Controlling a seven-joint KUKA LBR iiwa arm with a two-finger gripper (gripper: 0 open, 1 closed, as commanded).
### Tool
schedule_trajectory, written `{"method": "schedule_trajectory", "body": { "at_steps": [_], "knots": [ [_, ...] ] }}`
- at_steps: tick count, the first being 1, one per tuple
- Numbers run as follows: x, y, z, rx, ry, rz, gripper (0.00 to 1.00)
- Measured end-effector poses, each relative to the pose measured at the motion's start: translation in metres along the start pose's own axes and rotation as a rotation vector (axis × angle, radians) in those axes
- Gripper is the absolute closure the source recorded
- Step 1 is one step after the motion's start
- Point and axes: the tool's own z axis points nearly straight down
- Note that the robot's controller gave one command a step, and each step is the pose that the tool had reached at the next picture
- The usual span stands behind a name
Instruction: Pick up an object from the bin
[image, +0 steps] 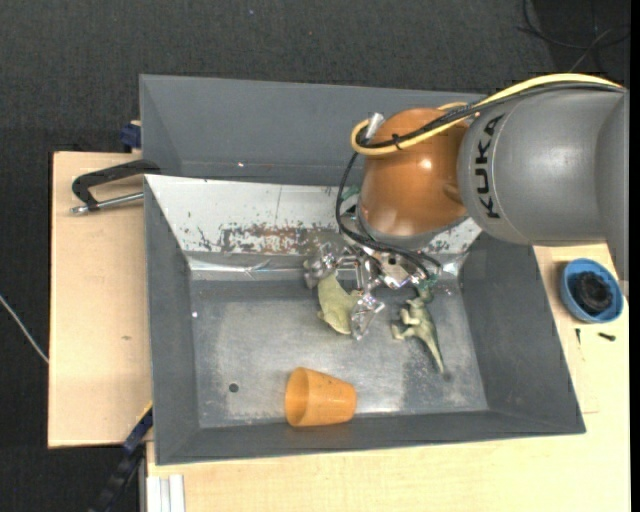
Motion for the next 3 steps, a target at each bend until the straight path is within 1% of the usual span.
{"method": "schedule_trajectory", "body": {
  "at_steps": [1,2,3],
  "knots": [
    [0.004,-0.005,-0.001,-0.003,0.0,-0.253,0.0],
    [-0.004,0.003,0.031,-0.005,0.002,-0.332,0.0],
    [-0.005,0.004,0.029,-0.005,0.002,-0.329,0.0]
  ]
}}
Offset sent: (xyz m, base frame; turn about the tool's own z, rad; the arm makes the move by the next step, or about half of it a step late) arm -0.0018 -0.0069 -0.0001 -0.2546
